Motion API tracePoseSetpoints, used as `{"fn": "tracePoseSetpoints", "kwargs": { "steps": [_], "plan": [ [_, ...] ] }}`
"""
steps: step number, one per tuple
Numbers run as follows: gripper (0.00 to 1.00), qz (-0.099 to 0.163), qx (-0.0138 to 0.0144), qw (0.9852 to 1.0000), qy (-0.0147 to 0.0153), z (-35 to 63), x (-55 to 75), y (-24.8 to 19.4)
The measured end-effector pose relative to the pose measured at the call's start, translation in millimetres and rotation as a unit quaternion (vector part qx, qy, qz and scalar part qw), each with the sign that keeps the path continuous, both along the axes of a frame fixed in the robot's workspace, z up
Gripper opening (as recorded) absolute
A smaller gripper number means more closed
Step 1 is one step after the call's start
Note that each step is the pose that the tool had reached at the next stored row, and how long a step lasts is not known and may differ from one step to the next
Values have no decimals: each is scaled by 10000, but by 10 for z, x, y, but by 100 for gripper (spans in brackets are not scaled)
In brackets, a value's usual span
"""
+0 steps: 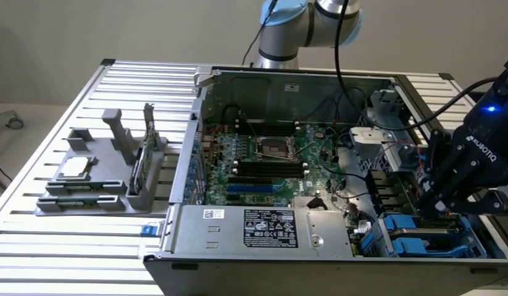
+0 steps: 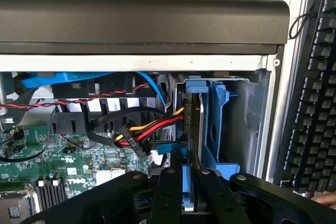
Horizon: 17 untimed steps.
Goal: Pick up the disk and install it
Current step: 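Insert the second disk wire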
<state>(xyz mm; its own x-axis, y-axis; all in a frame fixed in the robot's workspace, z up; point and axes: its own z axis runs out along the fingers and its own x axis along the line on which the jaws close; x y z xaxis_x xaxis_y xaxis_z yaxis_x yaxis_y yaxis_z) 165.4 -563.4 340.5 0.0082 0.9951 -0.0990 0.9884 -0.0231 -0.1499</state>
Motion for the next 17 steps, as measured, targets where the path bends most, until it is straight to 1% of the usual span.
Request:
{"fn": "tracePoseSetpoints", "kwargs": {
  "steps": [12,17],
  "plan": [
    [16,0,0,10000,0,-32,22,-1],
    [16,0,0,10000,0,-46,26,-11]
  ]
}}
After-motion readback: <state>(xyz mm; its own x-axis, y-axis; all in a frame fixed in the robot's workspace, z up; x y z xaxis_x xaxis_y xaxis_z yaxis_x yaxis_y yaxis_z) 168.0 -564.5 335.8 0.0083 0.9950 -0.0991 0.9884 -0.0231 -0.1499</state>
